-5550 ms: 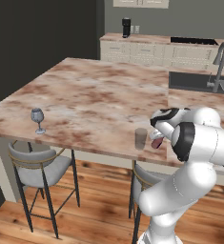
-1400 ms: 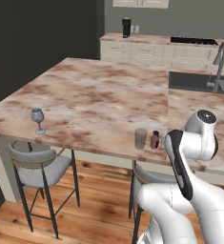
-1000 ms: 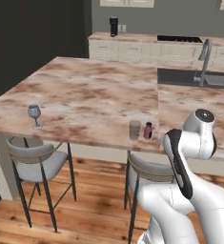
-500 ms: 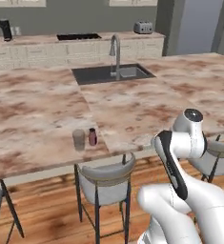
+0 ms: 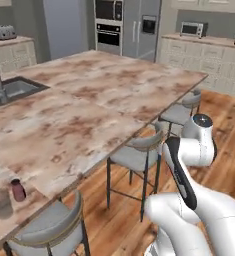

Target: There is a wine glass and glass cup on the dining counter. Place the wine bottle next to the wine glass and the juice bottle next to the glass cup.

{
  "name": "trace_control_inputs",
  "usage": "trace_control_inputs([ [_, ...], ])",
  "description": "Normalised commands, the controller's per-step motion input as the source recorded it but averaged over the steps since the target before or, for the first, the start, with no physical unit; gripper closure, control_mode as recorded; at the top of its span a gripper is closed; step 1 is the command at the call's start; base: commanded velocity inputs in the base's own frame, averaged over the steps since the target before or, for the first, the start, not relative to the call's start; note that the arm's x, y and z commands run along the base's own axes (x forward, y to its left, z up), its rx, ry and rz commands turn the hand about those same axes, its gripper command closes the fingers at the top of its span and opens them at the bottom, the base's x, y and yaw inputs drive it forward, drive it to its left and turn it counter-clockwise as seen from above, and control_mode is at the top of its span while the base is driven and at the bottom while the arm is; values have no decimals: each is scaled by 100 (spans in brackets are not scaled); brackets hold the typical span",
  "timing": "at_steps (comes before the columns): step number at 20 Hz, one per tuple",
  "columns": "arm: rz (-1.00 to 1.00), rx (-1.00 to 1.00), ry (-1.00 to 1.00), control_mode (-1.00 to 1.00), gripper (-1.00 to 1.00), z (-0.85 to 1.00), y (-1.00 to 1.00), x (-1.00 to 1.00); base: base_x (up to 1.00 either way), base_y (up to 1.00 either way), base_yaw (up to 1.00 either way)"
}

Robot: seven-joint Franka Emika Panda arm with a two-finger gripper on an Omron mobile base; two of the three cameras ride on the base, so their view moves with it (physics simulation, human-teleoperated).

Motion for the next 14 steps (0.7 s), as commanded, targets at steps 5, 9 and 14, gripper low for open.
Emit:
trace_control_inputs([
  [5, 0, 0, 0, 100, -100, 0, 0, 0, 0, 9, -96],
  [9, 0, 0, 0, 100, -100, 0, 0, 0, 14, 1, -80],
  [14, 0, 0, 0, 100, -100, 0, 0, 0, 65, -2, -27],
])
